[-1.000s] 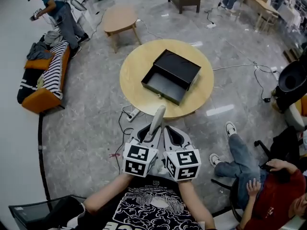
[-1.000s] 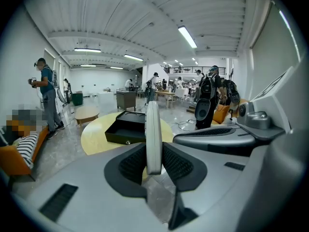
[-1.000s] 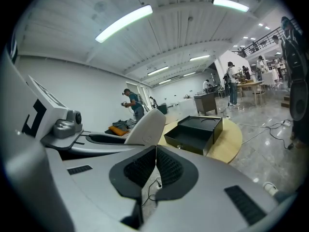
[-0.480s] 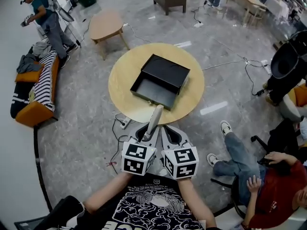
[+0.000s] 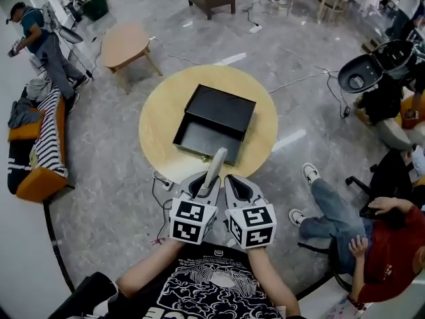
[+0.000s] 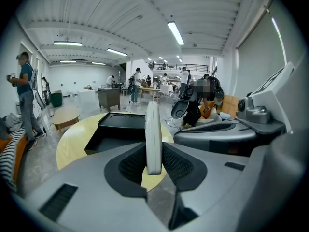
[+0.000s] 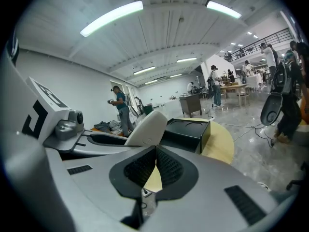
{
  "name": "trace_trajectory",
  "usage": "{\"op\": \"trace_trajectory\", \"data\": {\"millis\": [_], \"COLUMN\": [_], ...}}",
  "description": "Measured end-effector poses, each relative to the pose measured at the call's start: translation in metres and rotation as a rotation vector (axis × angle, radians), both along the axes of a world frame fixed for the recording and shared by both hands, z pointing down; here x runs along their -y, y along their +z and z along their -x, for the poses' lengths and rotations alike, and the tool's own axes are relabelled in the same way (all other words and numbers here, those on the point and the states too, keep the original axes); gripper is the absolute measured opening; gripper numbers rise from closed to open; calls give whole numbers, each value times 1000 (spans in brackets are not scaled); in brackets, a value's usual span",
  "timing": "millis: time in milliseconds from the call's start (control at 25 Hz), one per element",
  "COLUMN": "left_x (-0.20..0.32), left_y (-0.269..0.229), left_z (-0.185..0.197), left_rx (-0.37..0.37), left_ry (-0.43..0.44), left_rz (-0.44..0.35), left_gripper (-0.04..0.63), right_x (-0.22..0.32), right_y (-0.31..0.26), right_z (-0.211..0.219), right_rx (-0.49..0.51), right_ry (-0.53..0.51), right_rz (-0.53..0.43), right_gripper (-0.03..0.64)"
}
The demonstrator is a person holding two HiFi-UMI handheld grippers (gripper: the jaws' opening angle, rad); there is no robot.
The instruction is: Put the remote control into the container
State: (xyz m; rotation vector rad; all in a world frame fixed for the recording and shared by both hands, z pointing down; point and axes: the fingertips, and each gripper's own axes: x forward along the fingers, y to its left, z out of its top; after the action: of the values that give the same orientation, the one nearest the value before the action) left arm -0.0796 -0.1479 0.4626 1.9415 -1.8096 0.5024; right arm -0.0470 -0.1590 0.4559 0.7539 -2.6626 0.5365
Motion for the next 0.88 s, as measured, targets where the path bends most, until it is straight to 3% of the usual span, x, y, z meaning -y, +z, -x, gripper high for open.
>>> {"op": "trace_trajectory", "data": {"millis": [440,880], "left_x": [55,97], "left_y": [18,50], "left_z": [56,108], "left_rx": [28,112], "left_ry": [186,433], "left_rz": [59,138], "left_gripper": [104,104], "right_x": [59,105], "right_y": [12,20], "right_z": [46,93], "right_rx": [-24,-59], "right_ry": [167,283], "right_rz": [34,43], "right_gripper": [23,23]}}
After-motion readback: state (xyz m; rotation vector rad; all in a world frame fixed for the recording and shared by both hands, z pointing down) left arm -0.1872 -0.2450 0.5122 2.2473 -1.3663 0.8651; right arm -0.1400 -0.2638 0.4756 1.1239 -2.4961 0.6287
